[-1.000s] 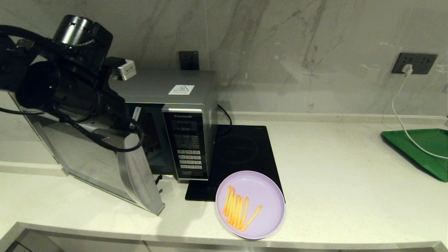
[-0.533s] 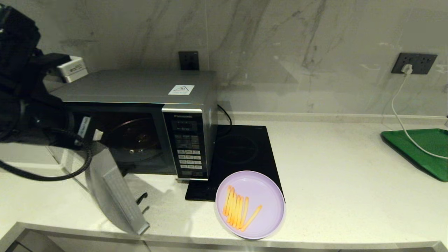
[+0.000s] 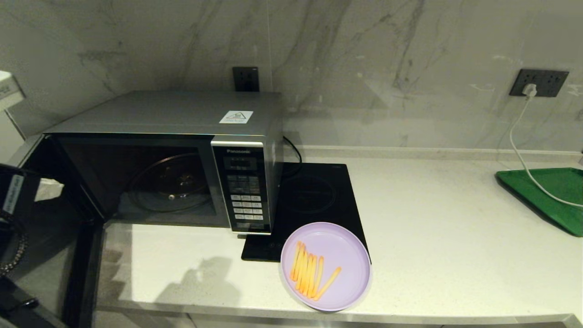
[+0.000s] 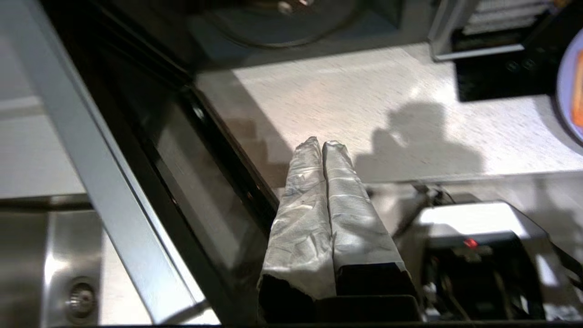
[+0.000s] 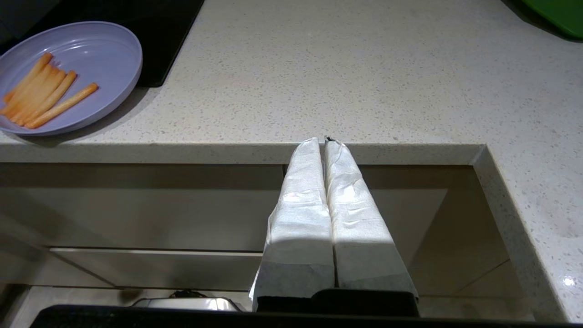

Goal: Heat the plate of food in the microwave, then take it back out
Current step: Open the microwave oven, then put the plate in the microwave oven

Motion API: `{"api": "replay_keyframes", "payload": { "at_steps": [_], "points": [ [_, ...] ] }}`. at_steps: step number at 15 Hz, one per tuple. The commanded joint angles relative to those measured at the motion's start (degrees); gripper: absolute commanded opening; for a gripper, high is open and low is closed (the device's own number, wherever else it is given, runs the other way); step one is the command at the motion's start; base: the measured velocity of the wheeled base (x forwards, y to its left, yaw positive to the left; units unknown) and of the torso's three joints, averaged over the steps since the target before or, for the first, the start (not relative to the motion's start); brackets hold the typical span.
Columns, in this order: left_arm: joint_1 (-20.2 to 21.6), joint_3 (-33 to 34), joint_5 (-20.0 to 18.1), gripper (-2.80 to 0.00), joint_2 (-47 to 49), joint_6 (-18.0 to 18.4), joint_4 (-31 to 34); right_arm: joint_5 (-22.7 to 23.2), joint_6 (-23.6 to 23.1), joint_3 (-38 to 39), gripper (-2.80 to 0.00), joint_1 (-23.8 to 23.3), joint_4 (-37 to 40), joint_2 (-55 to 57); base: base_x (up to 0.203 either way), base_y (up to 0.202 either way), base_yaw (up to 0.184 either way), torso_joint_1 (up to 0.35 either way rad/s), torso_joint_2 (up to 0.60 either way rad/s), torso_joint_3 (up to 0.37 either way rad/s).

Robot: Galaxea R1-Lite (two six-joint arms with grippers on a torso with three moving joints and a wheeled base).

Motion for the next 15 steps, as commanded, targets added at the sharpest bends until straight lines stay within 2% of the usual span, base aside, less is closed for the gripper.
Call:
{"api": "replay_keyframes", "payload": {
  "at_steps": [1, 3, 6, 8, 9, 11, 15],
  "points": [
    [0.9, -0.4, 0.0, -2.8, -1.5, 0.6, 0.2, 0.0, 0.0, 0.0, -2.8, 0.0, 0.1, 0.0, 0.0, 0.0, 0.0, 0.0, 0.0, 0.0],
    [0.4, -0.3, -0.7, -2.8, -1.3, 0.4, 0.0, 0.0, 0.0, 0.0, -2.8, 0.0, 0.1, 0.0, 0.0, 0.0, 0.0, 0.0, 0.0, 0.0],
    [-1.7, 0.3, -7.7, -2.8, -0.2, 0.2, -0.1, -0.1, 0.0, 0.0, -2.8, 0.1, 0.1, 0.0, 0.0, 0.0, 0.0, 0.0, 0.0, 0.0],
    [-2.1, 3.3, -8.8, -2.8, 3.4, -1.0, -0.3, 0.0, 0.0, 0.0, -2.8, 0.0, 0.1, 0.0, 0.0, 0.0, 0.0, 0.0, 0.0, 0.0],
    [-3.5, 5.1, -10.0, -2.8, 4.9, -3.4, -1.0, 0.0, 0.0, 0.0, -2.8, 0.0, 0.1, 0.0, 0.0, 0.0, 0.0, 0.0, 0.0, 0.0],
    [-10.4, 7.6, -11.9, -2.8, 9.5, -12.3, -4.3, 0.0, 0.0, 0.0, -2.8, 0.0, 0.1, 0.0, 0.0, 0.0, 0.0, 0.0, 0.0, 0.0],
    [-22.1, 7.4, -12.5, -2.8, 24.0, -28.4, -7.4, 0.0, 0.0, 0.0, -2.8, 0.0, 0.1, 0.0, 0.0, 0.0, 0.0, 0.0, 0.0, 0.0]
  ]
}}
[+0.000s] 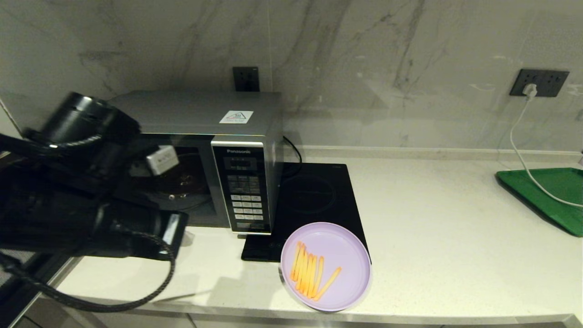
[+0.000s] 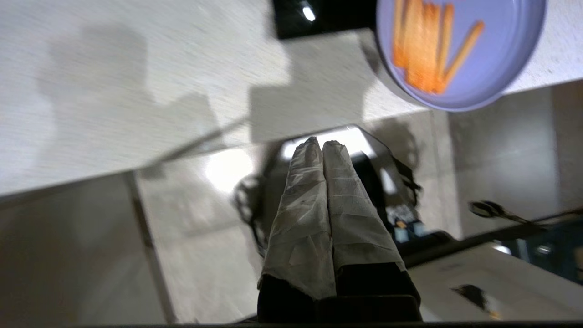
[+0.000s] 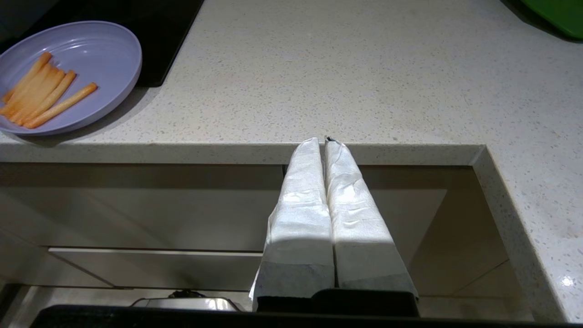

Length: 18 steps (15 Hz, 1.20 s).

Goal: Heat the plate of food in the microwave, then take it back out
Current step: Put the plate in the microwave oven

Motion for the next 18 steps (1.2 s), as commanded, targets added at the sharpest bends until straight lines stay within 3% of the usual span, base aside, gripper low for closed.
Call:
{"api": "replay_keyframes", "payload": {
  "at_steps": [1, 3, 8, 12, 18],
  "points": [
    [-5.7, -1.5, 0.2, 0.0, 12.9, -8.2, -0.9, 0.0, 0.0, 0.0, -2.8, 0.0, 0.1, 0.0, 0.0, 0.0, 0.0, 0.0, 0.0, 0.0],
    [-7.2, -5.0, 0.4, 0.0, 19.6, -12.7, -1.9, 0.0, 0.0, 0.0, -2.8, 0.0, 0.1, 0.0, 0.0, 0.0, 0.0, 0.0, 0.0, 0.0],
    [-8.7, -9.6, 1.9, 0.0, 31.3, -17.9, -6.0, 0.0, 0.0, 0.0, -2.8, 0.0, 0.1, 0.0, 0.0, 0.0, 0.0, 0.0, 0.0, 0.0],
    [-8.4, -10.6, 3.9, 0.0, 36.5, -18.7, -11.6, 0.0, 0.0, 0.0, -2.8, 0.0, 0.1, 0.0, 0.0, 0.0, 0.0, 0.0, 0.0, 0.0],
    [-6.0, -12.2, 3.6, 0.0, 39.1, -18.5, -13.1, 0.0, 0.0, 0.0, -2.8, 0.1, 0.1, 0.0, 0.0, 0.0, 0.0, 0.0, 0.0, 0.0]
  ]
}}
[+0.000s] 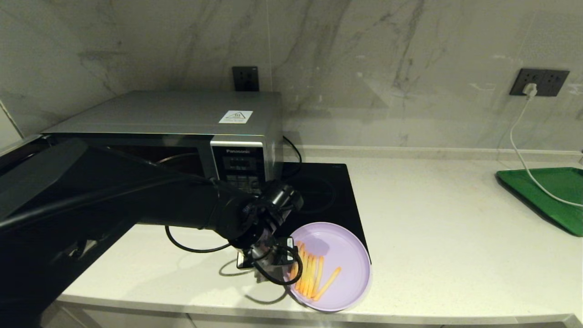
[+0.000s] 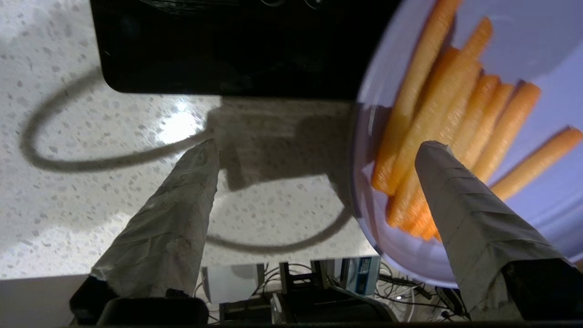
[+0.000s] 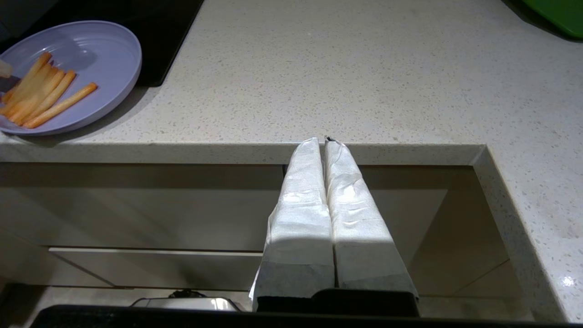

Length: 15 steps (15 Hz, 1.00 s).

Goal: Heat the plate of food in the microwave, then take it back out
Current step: Put the plate in the microwave oven

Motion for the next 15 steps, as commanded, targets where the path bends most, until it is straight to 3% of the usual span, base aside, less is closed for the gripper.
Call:
{"api": "replay_keyframes", "payload": {
  "at_steps": [1, 15],
  "points": [
    [1.2, -0.7, -0.2, 0.0, 1.1, -0.3, 0.1, -0.1, 0.0, 0.0, -2.8, 0.0, 0.1, 0.0, 0.0, 0.0, 0.0, 0.0, 0.0, 0.0],
    [1.5, -0.7, 1.7, 0.0, 2.9, -0.1, 0.1, -0.1, 0.0, 0.0, -2.8, 0.0, 0.1, 0.0, 0.0, 0.0, 0.0, 0.0, 0.0, 0.0]
  ]
}}
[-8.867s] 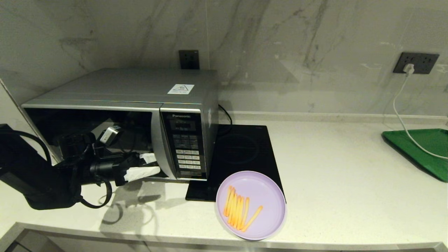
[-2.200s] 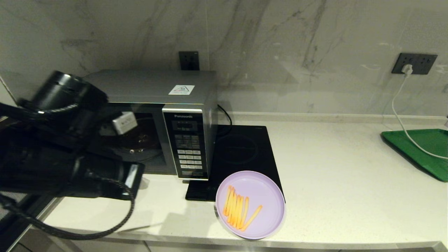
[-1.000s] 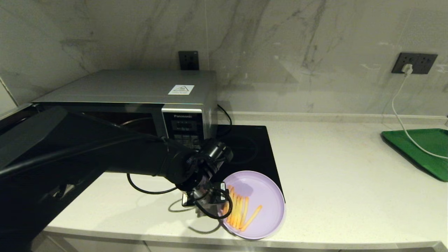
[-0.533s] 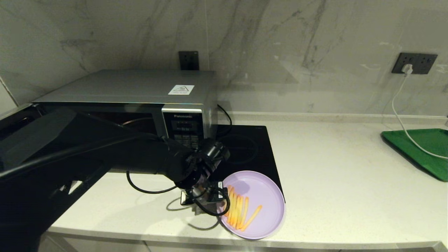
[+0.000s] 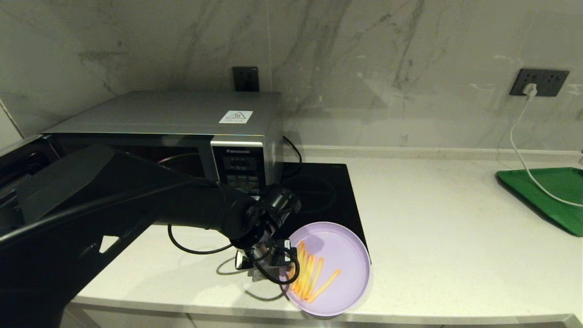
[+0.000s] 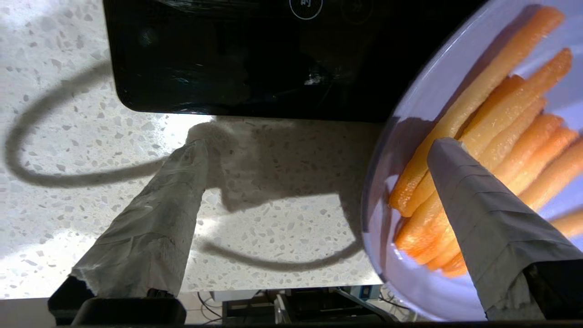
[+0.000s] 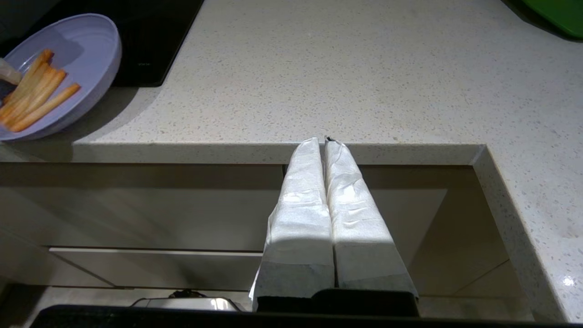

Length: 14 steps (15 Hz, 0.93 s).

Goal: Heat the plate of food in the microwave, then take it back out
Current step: Put the plate in the microwave oven

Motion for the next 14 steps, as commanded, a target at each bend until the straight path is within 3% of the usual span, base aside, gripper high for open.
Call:
{"api": "replay_keyframes", "payload": {
  "at_steps": [1, 9, 10, 14],
  "points": [
    [-0.1, -0.1, 0.5, 0.0, 0.0, -0.2, 0.1, 0.0, 0.0, 0.0, -2.8, 0.0, 0.1, 0.0, 0.0, 0.0, 0.0, 0.0, 0.0, 0.0],
    [-2.5, 0.1, 1.8, 0.0, -0.1, -0.2, 0.1, 0.0, 0.0, 0.0, -2.8, 0.0, 0.1, 0.0, 0.0, 0.0, 0.0, 0.0, 0.0, 0.0],
    [-2.6, 0.2, 1.7, -2.8, 0.0, -0.3, 0.2, 0.1, 0.0, 0.0, -2.8, 0.0, 0.1, 0.0, 0.0, 0.0, 0.0, 0.0, 0.0, 0.0],
    [-3.4, 0.2, 1.6, -2.8, 0.3, -0.6, 0.1, 0.1, 0.0, 0.0, -2.8, 0.1, 0.1, 0.0, 0.0, 0.0, 0.0, 0.0, 0.0, 0.0]
  ]
}}
